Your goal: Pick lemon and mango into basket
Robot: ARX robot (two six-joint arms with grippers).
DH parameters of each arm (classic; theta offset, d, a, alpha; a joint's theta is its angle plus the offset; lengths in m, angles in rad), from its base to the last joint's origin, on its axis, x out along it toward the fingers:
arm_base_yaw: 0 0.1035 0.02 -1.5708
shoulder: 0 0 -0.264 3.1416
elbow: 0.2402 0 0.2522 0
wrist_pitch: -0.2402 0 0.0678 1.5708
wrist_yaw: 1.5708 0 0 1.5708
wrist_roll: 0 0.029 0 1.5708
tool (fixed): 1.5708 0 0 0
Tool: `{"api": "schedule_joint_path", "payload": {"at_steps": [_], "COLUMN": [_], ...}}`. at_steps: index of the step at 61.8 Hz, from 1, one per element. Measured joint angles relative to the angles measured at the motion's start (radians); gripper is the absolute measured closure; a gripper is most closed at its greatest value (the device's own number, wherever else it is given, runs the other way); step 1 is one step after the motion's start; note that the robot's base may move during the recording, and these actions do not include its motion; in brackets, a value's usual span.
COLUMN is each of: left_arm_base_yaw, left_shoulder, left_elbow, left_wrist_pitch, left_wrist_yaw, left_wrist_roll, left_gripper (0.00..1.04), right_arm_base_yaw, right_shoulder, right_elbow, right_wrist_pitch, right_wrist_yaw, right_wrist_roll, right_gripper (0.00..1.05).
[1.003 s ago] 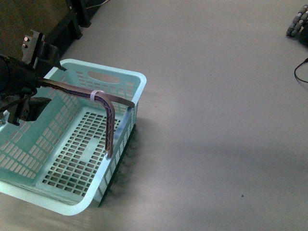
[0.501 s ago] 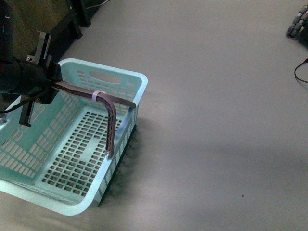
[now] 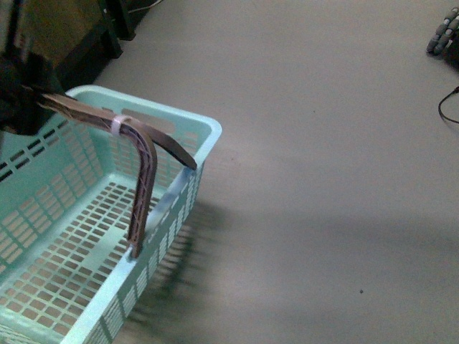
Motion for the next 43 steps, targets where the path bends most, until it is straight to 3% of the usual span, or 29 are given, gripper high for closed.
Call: {"api": "schedule_joint_path", "payload": {"at_steps": [17,31,43], "left_arm_base_yaw": [0.022,0.004,0.003], "left_shoulder": [-0.543,-0.746,-0.794], "left_elbow": [0.004,0.027,0.041], "left_wrist_pitch": [-0.287,-0.469,-0.491], "left_wrist_yaw": [0.014,0.023,0.023], "left_wrist_roll": [-0.084,-0.122,-0.134], "left_gripper": [1.0,1.0,1.0], "right_arm_base_yaw": [0.0,0.0,0.0], "right_shoulder": [0.0,0.0,0.0], "right_elbow": [0.0,0.0,0.0], "right_wrist_pitch": [0.0,0.0,0.0], "right_wrist_yaw": [0.0,0.0,0.0], "right_wrist_roll": [0.0,0.0,0.0], "right_gripper": [0.09,0.09,0.09]}}
